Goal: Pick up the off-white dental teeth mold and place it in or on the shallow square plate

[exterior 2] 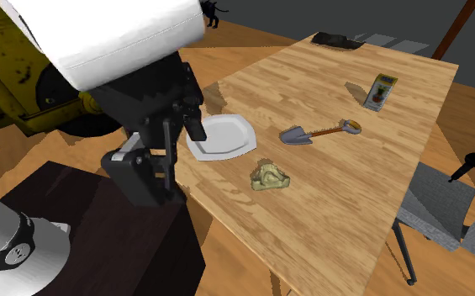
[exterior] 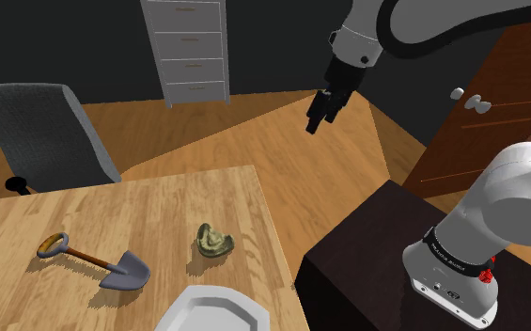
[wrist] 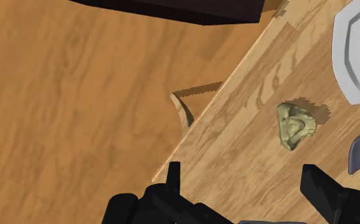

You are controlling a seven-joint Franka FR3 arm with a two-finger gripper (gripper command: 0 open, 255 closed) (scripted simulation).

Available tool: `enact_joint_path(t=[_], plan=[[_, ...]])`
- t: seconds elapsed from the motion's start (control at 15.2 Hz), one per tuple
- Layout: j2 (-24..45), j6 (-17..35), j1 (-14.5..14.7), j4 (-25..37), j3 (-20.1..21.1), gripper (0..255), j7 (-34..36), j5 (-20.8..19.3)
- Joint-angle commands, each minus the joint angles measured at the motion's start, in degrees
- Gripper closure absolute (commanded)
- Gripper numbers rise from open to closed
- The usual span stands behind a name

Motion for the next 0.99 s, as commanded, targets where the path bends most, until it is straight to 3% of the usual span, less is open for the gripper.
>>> enact_joint_path(t=[0.0, 0.53, 0.92], plan=[[2.3, 4.4, 0.9, -1.4, 1.6, 0, 0.9, 1.1], [17.6, 21.6, 3.0, -0.9, 8.1, 0, 4.7, 2.9], [31.5, 33.3, 3.0, 2.9, 12.7, 0, 10.5, -1.4]])
